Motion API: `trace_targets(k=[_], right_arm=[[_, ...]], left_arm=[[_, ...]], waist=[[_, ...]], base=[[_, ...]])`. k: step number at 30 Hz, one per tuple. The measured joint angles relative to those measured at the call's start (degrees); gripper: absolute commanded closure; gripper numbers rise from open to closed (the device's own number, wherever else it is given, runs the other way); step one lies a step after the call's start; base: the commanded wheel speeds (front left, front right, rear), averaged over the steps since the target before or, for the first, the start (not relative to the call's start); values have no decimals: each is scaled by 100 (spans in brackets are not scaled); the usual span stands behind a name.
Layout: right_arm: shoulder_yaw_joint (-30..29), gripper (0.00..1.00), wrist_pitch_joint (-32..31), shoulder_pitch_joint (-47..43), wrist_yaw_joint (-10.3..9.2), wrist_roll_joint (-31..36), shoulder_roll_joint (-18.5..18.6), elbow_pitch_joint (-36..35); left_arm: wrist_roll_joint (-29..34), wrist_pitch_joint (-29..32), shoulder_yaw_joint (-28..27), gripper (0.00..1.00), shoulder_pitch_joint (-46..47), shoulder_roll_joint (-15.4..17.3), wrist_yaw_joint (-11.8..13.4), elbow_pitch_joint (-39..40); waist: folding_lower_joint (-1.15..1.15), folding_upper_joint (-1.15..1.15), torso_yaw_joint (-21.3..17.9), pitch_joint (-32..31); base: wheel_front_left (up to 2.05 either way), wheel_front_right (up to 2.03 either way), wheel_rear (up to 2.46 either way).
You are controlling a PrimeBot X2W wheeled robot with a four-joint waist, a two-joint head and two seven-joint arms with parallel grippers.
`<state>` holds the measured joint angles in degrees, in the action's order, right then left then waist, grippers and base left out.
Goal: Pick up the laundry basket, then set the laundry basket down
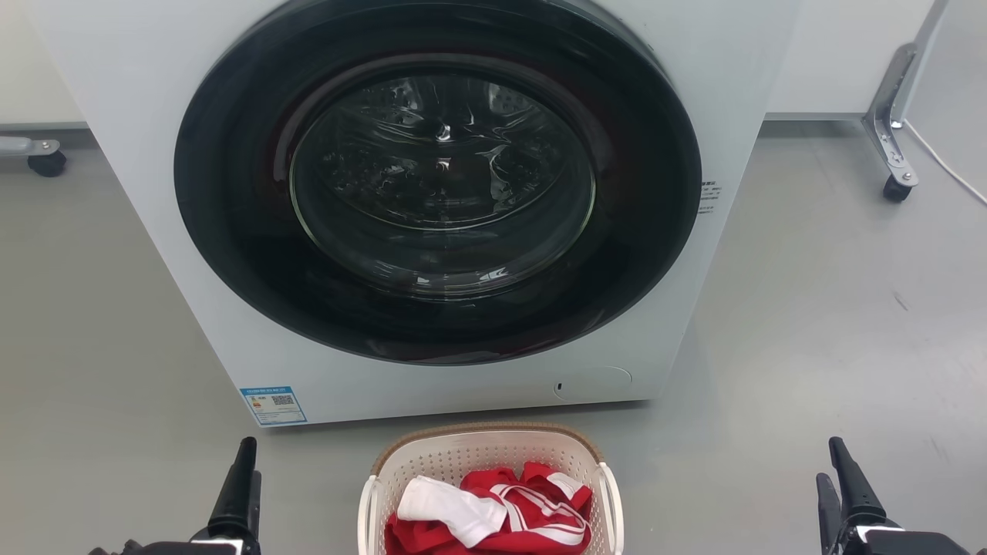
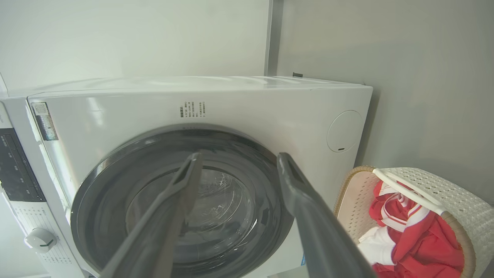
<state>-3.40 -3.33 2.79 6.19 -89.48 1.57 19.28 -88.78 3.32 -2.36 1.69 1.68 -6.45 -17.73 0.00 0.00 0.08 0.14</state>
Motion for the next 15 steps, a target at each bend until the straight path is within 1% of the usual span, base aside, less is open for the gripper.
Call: trace_targets(k=[4, 5, 10, 15], right_arm=[[70, 0, 99, 1, -76, 255, 0, -43], [96, 0, 119, 2, -123, 333, 1, -57], [226, 0, 199, 4, -241, 684, 1, -125], [411, 0, 301, 10, -324, 1180, 3, -211]], left_arm=[[166, -97, 85, 0, -1, 0, 93, 97], [253, -108, 96, 0, -2, 1, 100, 126], [533, -197, 156, 0, -3, 3, 201, 226], [1067, -303, 305, 0, -12, 9, 303, 359]], waist=[[0, 0, 2, 0], [0, 0, 3, 0], [0, 0, 5, 0], [0, 0, 7, -3]], base=[[0, 0, 0], [0, 0, 0], [0, 0, 0], [0, 0, 0]])
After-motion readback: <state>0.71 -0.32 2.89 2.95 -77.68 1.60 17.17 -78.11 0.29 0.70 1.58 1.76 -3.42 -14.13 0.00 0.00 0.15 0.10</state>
